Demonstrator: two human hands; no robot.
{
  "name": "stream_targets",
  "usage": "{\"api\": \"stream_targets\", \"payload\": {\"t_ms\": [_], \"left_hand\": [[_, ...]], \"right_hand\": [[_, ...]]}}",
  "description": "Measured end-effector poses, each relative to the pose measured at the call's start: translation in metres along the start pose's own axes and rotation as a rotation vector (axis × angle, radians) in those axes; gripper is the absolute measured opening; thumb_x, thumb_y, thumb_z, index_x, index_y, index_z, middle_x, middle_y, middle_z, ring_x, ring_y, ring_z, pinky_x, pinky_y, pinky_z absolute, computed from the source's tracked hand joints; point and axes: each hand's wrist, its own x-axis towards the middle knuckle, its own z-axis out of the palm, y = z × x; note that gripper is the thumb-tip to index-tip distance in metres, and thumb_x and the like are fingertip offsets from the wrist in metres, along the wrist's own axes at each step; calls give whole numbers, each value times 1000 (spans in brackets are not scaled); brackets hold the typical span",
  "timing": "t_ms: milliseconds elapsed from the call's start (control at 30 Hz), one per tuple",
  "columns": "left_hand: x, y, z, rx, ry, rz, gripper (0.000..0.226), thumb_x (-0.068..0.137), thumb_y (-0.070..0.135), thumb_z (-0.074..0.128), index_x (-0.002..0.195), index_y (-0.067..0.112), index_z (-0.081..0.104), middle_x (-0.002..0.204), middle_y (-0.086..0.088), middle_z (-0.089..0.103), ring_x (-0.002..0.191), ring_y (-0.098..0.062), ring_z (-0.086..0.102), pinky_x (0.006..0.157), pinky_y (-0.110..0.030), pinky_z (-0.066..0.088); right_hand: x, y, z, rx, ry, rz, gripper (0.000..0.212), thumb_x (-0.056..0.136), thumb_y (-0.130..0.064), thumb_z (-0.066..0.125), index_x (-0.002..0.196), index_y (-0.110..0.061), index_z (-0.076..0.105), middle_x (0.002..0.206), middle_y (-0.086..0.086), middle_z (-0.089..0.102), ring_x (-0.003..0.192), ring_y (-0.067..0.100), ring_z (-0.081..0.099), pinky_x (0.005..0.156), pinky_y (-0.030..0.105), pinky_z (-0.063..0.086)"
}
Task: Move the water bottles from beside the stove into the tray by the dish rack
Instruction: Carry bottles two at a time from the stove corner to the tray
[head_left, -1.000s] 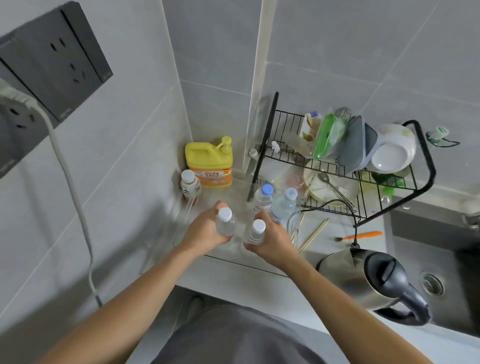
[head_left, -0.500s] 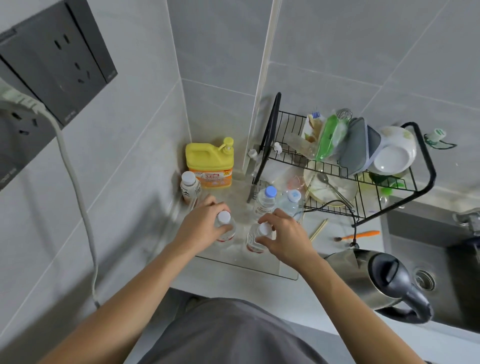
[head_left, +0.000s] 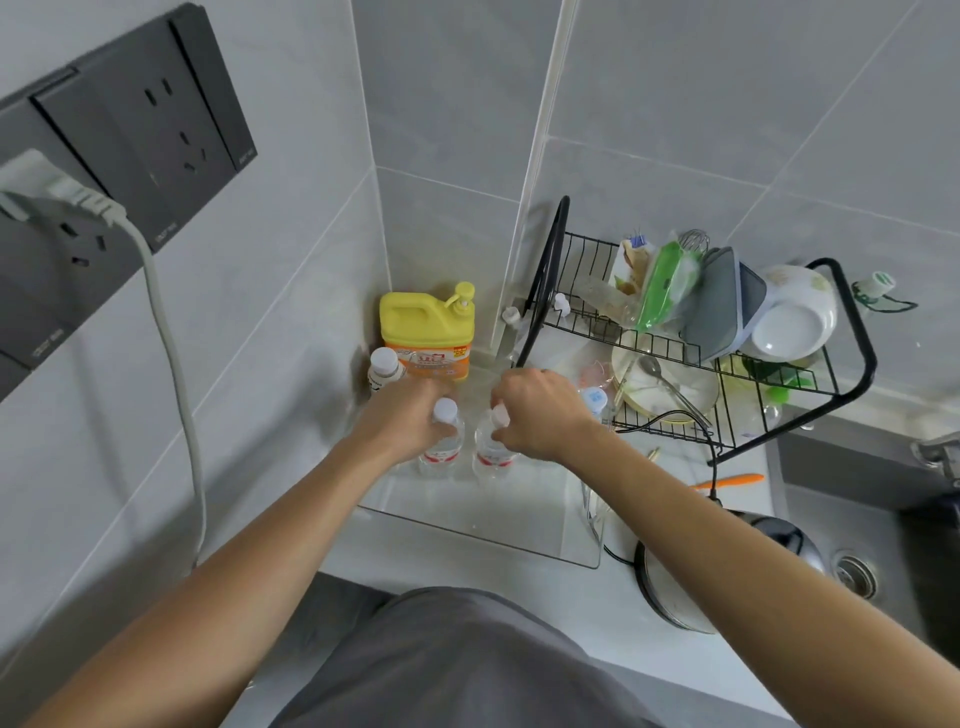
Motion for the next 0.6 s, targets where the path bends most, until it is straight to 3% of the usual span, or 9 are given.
{"api": "stream_targets", "payload": {"t_ms": [100, 233, 300, 400, 500, 600], "left_hand": [[15, 3, -10, 31, -10, -41, 10, 84, 24, 74, 91, 25, 67, 91, 0, 71, 90, -29, 66, 66, -34, 47], [32, 6, -17, 65, -16, -28, 13, 84, 20, 71, 80, 27, 61, 82, 1, 65, 88, -32, 66, 64, -32, 40], [41, 8, -19, 82, -30, -42, 7, 85, 22, 73, 86, 25, 67, 85, 1, 66, 88, -32, 67, 64, -32, 42], [54, 10, -20, 51, -52, -63, 16, 83, 24, 80, 98, 26, 74, 92, 0, 70, 93, -31, 68, 68, -32, 47], [63, 14, -18, 34, -53, -50, 20, 87, 24, 79, 106, 23, 75, 104, -8, 75, 100, -35, 69, 79, -40, 57], [66, 14, -15, 46, -44, -38, 19, 90, 22, 75, 109, 22, 75, 108, -10, 75, 102, -37, 69, 82, -44, 58]], "right_hand": [[19, 0, -6, -53, -8, 8, 38, 85, -34, 81, 118, -18, 73, 118, 8, 72, 108, 35, 68, 90, 44, 58], [37, 5, -12, -26, -5, 36, 37, 83, -29, 83, 116, -16, 73, 117, 10, 72, 107, 36, 68, 85, 41, 57], [42, 8, -14, -40, -10, 50, 34, 84, -25, 82, 115, -15, 74, 117, 10, 72, 106, 36, 69, 83, 41, 58], [47, 13, -17, -47, -31, 69, 36, 84, -21, 80, 118, -13, 74, 119, 12, 72, 108, 36, 69, 86, 41, 59], [48, 14, -17, -48, -55, 78, 37, 84, -19, 79, 120, -12, 74, 121, 12, 72, 110, 36, 69, 91, 44, 60], [49, 16, -15, -38, -63, 84, 35, 84, -18, 78, 118, -11, 74, 119, 11, 72, 107, 36, 70, 90, 44, 61]]}}
